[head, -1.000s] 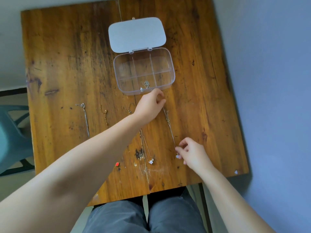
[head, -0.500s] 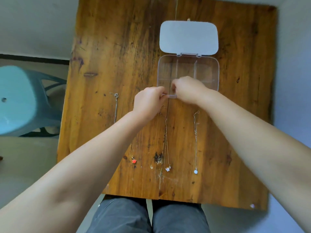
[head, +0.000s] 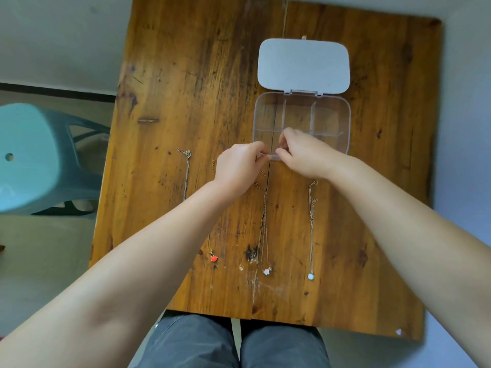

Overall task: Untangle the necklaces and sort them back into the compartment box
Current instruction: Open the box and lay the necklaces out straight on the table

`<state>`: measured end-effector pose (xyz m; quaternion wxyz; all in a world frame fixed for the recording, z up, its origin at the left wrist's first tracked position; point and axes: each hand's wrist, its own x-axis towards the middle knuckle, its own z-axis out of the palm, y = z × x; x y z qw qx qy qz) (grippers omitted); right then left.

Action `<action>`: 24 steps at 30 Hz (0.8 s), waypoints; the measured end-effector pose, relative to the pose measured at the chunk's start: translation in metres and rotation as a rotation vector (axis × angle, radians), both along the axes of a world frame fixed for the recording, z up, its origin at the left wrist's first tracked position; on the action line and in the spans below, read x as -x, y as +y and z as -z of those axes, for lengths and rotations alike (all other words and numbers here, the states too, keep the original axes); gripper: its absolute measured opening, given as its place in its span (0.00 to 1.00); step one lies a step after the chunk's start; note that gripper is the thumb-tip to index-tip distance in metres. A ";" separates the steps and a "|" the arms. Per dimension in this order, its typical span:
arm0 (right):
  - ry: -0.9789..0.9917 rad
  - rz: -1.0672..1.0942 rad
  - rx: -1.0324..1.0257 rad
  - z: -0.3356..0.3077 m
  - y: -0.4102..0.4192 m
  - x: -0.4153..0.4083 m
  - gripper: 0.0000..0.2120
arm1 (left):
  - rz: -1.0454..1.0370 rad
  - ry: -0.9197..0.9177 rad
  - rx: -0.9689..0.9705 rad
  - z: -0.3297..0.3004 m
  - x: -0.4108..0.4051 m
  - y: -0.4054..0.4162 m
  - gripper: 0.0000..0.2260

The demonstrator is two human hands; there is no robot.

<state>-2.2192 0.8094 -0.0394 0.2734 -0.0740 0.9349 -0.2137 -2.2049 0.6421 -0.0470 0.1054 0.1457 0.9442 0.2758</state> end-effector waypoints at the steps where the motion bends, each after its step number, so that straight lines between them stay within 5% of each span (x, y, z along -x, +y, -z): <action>1: 0.022 -0.006 0.002 0.001 -0.001 -0.003 0.16 | -0.002 0.003 -0.003 0.001 0.000 0.000 0.08; 9: -0.082 -0.050 0.087 -0.008 0.006 0.003 0.11 | -0.022 0.000 0.009 0.003 0.000 0.000 0.07; 13: 0.039 0.022 0.162 -0.026 0.010 -0.004 0.08 | -0.016 -0.031 0.047 -0.003 0.002 0.002 0.07; 19: 0.076 0.437 0.671 -0.083 0.036 -0.027 0.06 | 0.108 -0.048 0.473 -0.028 0.009 0.019 0.14; 21: 0.087 0.519 0.791 -0.094 0.046 -0.038 0.06 | 0.230 -0.031 0.329 -0.045 0.006 0.030 0.25; 24: 0.097 0.604 0.878 -0.100 0.059 -0.055 0.05 | 0.448 -0.203 -0.221 -0.078 -0.003 0.058 0.27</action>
